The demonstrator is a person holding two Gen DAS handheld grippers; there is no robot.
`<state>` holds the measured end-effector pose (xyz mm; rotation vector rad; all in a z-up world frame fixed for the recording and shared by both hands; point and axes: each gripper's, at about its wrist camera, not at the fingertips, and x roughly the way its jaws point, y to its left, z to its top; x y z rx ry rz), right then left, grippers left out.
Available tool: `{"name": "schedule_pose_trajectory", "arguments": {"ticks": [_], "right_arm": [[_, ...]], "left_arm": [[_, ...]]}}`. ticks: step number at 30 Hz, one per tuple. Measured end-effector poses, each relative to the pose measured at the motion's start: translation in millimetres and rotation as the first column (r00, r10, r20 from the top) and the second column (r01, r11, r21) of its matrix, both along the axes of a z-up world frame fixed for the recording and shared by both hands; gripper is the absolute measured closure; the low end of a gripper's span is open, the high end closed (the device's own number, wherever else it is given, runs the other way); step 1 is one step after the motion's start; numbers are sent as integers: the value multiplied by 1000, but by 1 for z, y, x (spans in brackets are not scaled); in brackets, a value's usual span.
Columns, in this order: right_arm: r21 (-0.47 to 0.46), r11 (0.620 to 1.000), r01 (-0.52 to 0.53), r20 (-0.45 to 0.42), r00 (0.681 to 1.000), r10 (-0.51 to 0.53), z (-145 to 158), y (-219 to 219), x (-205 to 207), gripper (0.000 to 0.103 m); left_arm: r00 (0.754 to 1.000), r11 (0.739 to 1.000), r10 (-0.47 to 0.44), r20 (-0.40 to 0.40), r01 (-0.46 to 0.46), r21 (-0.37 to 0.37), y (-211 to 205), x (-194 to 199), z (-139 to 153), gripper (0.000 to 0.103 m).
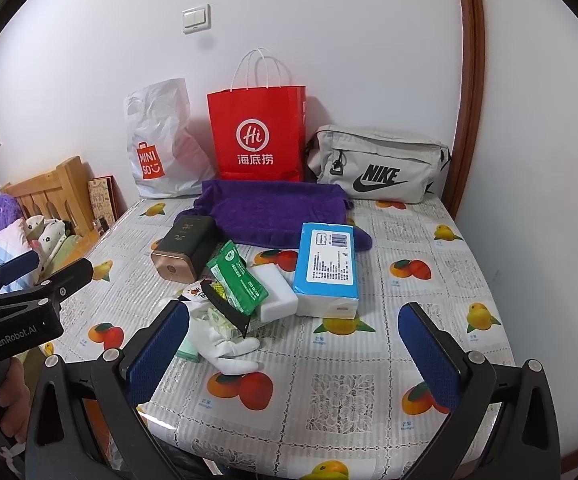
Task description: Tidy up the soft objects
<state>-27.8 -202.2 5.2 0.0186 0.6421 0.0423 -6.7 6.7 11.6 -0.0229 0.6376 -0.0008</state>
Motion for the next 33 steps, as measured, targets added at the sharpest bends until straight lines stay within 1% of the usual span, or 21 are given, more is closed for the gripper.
{"name": "schedule_pose_trajectory", "arguments": {"ticks": [4,9,14,17,21,24,27,30,33], "right_arm": [[1,1000,-2,-4,1000,2,-2,-1,1,0],[13,1000,-16,-26,1000,17,-14,-3,14,0],[-10,998,-64,-65,996,63,-36,6,47,0],[-52,992,-117,-72,991,113,-49,19,71,0],[-131,967,-217,-97,974,205,-67,47,102,1],[-188,938,-291,-119,955,272,-79,67,120,7],[-246,918,-310,-156,948,278,-93,81,139,9],[-273,901,-336,-196,937,290,-107,90,153,12],[-325,879,-350,-236,930,283,-121,98,164,13]], "left_arm": [[1000,1000,4,-1,-4,-3,3,3,-2,0],[999,1000,24,-40,-25,-17,16,18,-16,0],[993,998,63,-100,-64,-13,30,39,-41,0],[987,996,82,-140,-85,-16,39,51,-58,0],[976,994,103,-191,-108,-19,53,67,-80,0],[971,992,113,-210,-122,-28,61,77,-93,0],[963,991,119,-243,-130,-29,67,88,-108,0],[956,990,118,-268,-135,-48,74,97,-120,0],[951,989,111,-288,-135,-65,80,105,-131,0]]}}
